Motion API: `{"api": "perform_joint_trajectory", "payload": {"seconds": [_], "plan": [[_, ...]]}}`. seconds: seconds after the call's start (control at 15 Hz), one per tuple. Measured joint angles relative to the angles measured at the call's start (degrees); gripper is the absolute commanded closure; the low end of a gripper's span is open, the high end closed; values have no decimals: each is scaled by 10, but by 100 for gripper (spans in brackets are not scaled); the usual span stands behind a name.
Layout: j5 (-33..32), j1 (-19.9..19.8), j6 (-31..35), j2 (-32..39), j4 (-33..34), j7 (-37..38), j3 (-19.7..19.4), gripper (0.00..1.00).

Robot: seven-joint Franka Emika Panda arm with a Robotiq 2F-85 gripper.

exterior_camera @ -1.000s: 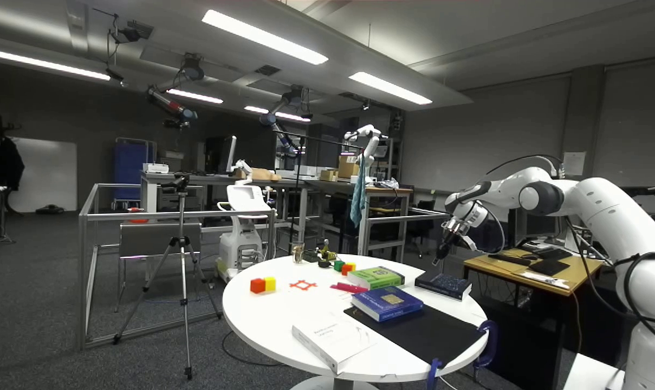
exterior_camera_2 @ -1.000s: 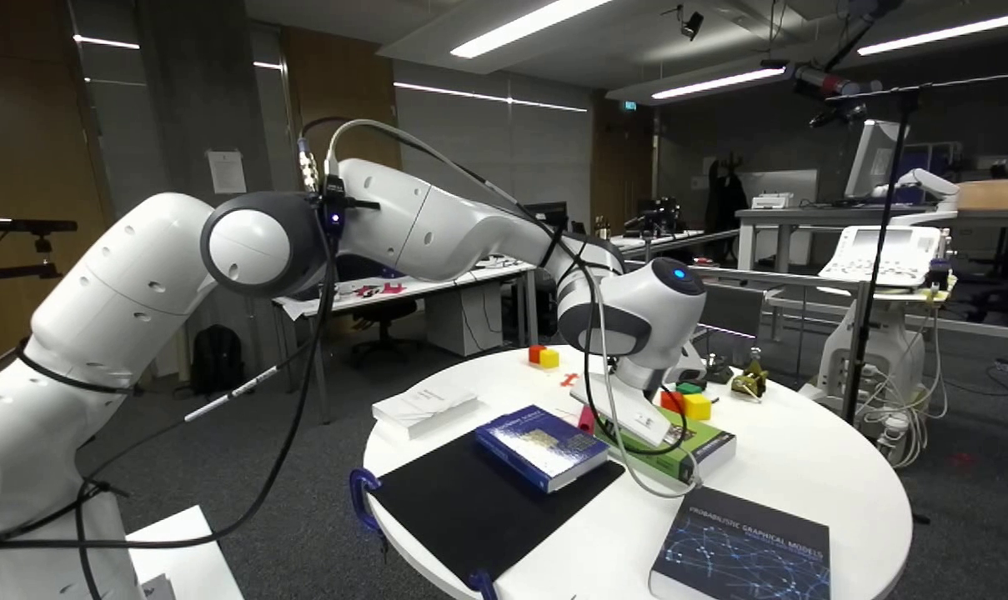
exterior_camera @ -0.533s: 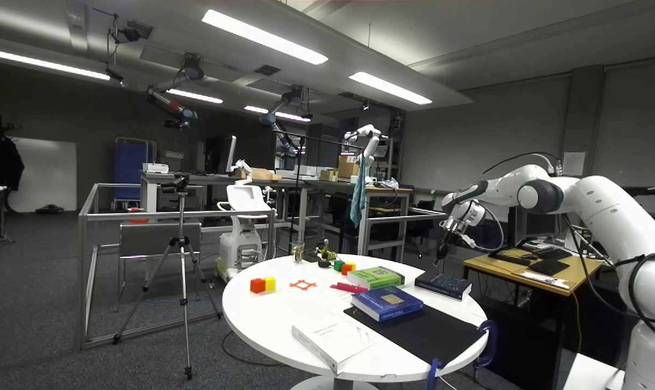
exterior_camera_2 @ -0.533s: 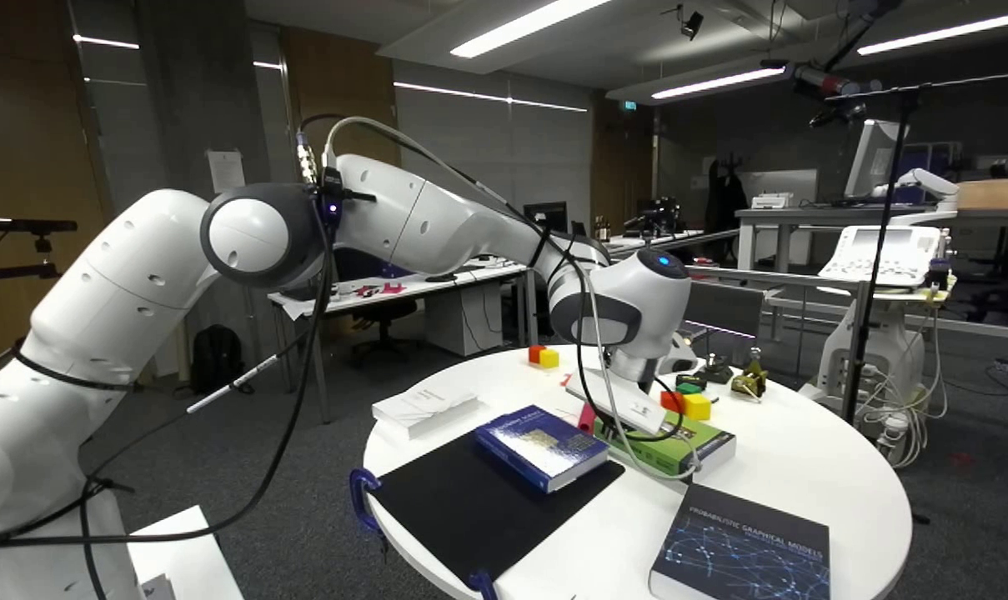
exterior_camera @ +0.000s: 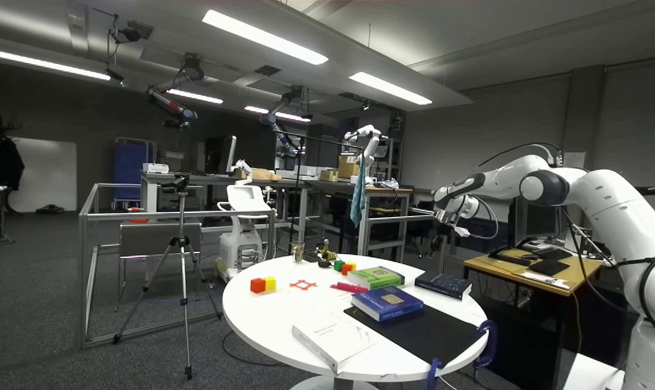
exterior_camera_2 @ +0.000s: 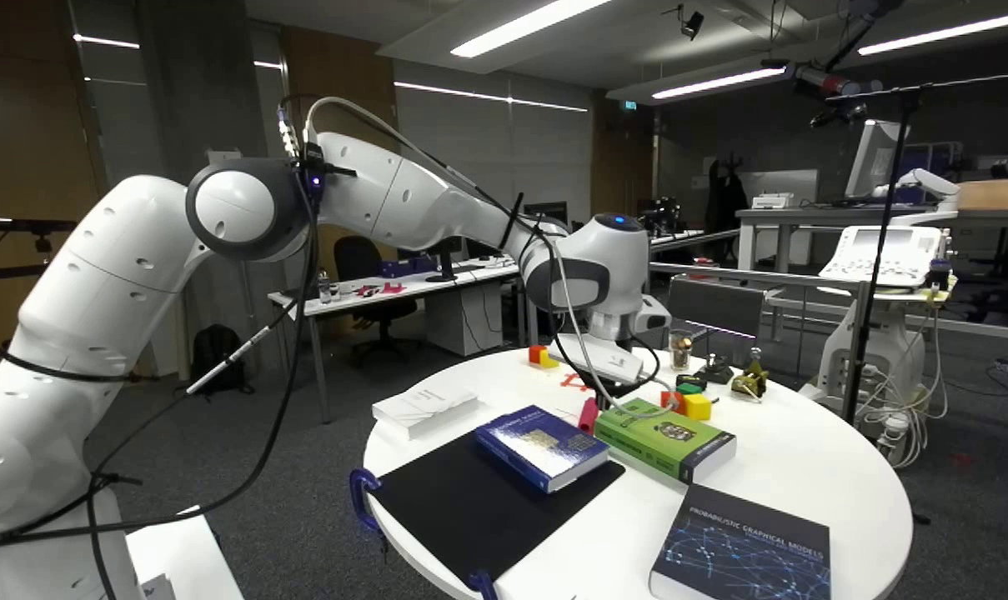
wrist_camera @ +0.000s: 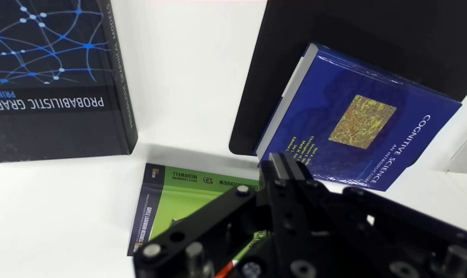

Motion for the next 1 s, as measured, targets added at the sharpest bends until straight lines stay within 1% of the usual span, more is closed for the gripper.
{"api": "perform_joint_trajectory", "payload": {"seconds": [0.27, 0.47, 0.67, 1.0], "plan": [[-82, 13, 22, -31, -24, 46, 30, 100], [-125, 22, 35, -45, -35, 73, 43, 100], [-143, 22, 56, -46, -38, 94, 52, 100], [-142, 17, 72, -40, -39, 99, 65, 100]]}}
